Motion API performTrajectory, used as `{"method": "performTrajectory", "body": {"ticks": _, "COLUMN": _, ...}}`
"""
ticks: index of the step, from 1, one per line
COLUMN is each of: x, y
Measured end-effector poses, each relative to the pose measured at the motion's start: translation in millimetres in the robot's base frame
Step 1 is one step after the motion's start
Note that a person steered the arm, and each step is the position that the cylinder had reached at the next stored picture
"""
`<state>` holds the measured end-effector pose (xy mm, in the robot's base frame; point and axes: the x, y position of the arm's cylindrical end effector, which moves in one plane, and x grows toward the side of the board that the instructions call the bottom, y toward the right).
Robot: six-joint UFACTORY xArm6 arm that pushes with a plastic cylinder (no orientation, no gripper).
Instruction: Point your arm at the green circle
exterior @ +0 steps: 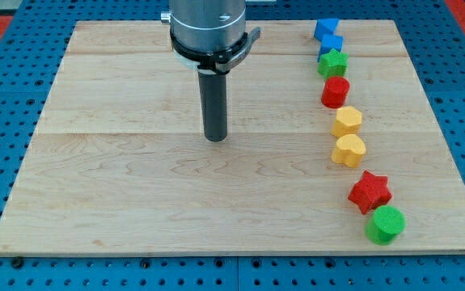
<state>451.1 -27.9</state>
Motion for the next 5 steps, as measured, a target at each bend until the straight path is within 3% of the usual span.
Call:
{"method": "performTrajectory", "body": {"ticks": 2, "x": 1, "y": 3}}
{"method": "performTrajectory", "body": {"ticks": 4, "x": 16, "y": 78}}
{"method": "performTrajectory", "body": {"ticks": 5, "x": 27, "y": 66}}
